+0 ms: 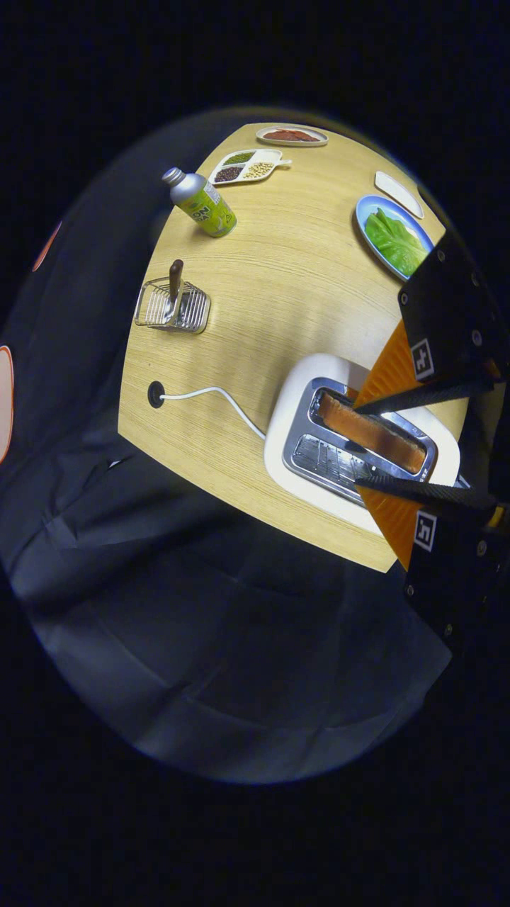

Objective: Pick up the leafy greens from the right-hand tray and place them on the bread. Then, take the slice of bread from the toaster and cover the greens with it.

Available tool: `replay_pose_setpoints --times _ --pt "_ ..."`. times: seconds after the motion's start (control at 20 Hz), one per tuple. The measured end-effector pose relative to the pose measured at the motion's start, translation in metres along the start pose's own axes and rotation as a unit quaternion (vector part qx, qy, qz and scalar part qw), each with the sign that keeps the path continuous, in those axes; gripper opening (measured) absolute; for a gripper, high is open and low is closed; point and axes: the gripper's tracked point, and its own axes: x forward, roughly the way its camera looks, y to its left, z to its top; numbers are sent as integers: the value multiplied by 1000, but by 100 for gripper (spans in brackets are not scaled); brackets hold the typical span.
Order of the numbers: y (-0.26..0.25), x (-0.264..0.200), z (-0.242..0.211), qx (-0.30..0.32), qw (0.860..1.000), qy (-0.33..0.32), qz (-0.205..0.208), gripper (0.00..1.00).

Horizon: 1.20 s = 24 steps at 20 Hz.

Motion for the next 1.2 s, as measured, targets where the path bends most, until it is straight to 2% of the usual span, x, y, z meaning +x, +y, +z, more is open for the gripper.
replay_pose_setpoints --times 0.2,0.25,0.3,0.4,0.55,0.85,1.0,1.2 --pt "-10 0 -12 -1 1000 12 -11 33" --pt "-10 -2 -12 10 1000 9 -3 28" --pt "-9 -4 -12 21 1000 6 8 19" --pt "-9 -13 -12 31 999 1 27 13" --pt "-8 -35 -16 45 997 -12 62 12" --pt "-27 -101 -14 64 988 -78 120 12" --pt "-50 -129 -18 67 985 -106 120 12" --pt "-96 -141 -29 78 982 -127 115 12"
